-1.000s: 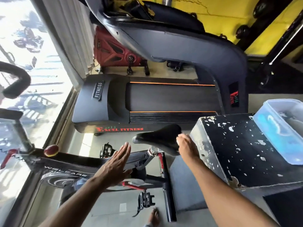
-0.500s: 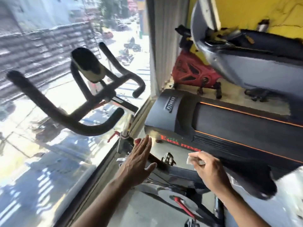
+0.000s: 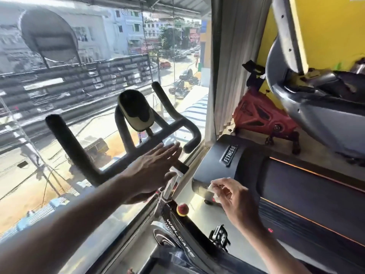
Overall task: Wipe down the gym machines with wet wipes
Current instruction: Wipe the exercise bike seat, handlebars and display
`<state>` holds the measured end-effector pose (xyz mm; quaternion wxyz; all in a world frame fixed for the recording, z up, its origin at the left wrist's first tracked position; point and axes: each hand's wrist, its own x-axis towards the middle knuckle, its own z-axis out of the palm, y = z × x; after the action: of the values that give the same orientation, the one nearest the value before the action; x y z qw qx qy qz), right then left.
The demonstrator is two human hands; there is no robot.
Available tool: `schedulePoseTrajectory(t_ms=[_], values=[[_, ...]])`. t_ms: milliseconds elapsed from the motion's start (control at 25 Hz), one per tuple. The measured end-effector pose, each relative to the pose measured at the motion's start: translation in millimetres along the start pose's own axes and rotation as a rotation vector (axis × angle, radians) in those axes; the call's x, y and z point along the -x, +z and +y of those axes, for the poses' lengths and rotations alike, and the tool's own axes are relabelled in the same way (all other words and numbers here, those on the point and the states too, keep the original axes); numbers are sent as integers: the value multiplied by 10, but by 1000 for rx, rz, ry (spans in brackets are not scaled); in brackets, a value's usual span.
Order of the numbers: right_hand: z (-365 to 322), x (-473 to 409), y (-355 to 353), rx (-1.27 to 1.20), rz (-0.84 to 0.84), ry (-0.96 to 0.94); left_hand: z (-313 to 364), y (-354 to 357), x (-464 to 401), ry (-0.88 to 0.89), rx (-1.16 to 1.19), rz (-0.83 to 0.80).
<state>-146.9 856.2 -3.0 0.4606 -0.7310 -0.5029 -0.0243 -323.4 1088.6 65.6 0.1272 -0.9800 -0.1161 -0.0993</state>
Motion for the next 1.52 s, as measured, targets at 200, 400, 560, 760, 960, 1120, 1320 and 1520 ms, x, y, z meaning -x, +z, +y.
schedulePoseTrajectory(t_ms=[200,400,560,760,960,1120,1320,1520], values=[[166,-929,184,-96,-4,-86,-736,-6,-1003,-11,-312,8],[360,-1791,518,8,-71,-223,-838,384,-1302,-215,-393,-45],[473,-2222,980,154,-121,-154,-911,458,-1371,-255,-344,-82],[511,-2051,860,103,-368,-247,-967,459,-1363,-209,-299,-43],[945,-2572,786,161,-218,-204,-997,475,-1296,-206,-254,-29],[771,-2545,931,200,-352,-329,-1018,463,-1293,-200,-242,-18],[886,-2260,728,-31,-384,-431,-900,418,-1337,-244,-263,-64],[1169,-2810,842,35,-272,-296,-943,356,-1785,-330,-277,-295]])
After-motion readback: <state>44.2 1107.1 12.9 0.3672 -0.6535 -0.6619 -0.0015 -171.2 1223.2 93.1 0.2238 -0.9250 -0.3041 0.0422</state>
